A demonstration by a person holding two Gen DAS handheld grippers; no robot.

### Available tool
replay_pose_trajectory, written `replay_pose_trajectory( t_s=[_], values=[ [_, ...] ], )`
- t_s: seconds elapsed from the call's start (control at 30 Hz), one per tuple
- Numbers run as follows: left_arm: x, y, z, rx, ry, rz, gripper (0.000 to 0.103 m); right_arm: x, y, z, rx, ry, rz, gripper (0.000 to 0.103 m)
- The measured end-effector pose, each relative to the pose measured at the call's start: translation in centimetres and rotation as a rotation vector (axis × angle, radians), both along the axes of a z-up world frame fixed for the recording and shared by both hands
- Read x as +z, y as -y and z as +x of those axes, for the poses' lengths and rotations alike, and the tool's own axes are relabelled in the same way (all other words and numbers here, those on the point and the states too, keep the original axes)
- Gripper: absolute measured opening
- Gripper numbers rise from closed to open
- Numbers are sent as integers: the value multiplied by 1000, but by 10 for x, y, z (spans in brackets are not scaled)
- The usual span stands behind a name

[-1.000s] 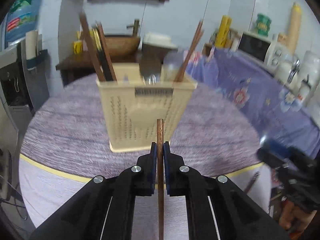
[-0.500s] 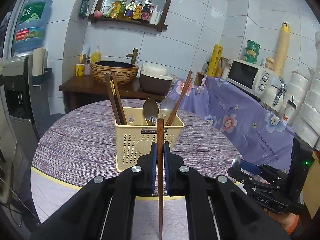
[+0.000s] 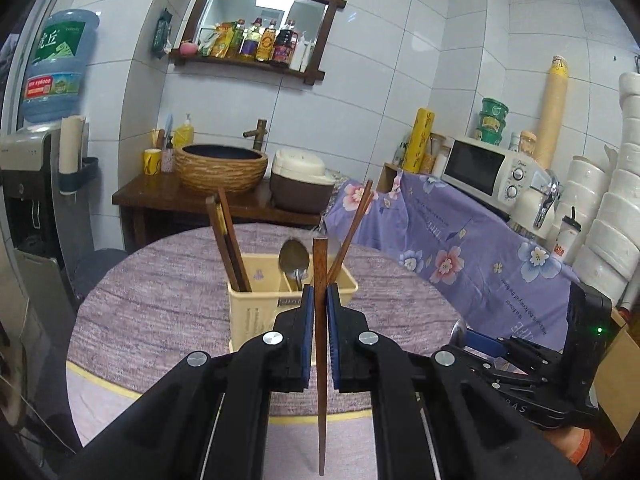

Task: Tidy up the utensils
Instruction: 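Carry the chopstick and spoon into the cream holder and release with both tools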

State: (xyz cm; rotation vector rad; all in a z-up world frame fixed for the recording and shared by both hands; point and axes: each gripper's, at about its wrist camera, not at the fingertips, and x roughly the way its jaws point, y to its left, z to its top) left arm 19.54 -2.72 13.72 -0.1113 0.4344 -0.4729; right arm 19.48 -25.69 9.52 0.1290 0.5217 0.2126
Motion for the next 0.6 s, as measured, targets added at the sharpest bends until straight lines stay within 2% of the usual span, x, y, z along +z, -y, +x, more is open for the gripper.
replay_pose_trajectory(
  t_s=[0.2, 0.4, 0.5, 0.6],
  values=[
    [59, -8, 16, 12, 102, -35, 8, 70, -16, 27, 61, 119, 11, 48],
    [113, -14, 45, 78, 208, -86, 8, 134, -33, 63, 58, 232, 19, 48],
    [114, -11, 64, 121, 223, -89, 8, 141, -43, 81, 47, 255, 11, 48],
    [96, -5, 77, 166, 230, -65, 8, 127, -51, 97, 29, 251, -6, 48]
  ],
)
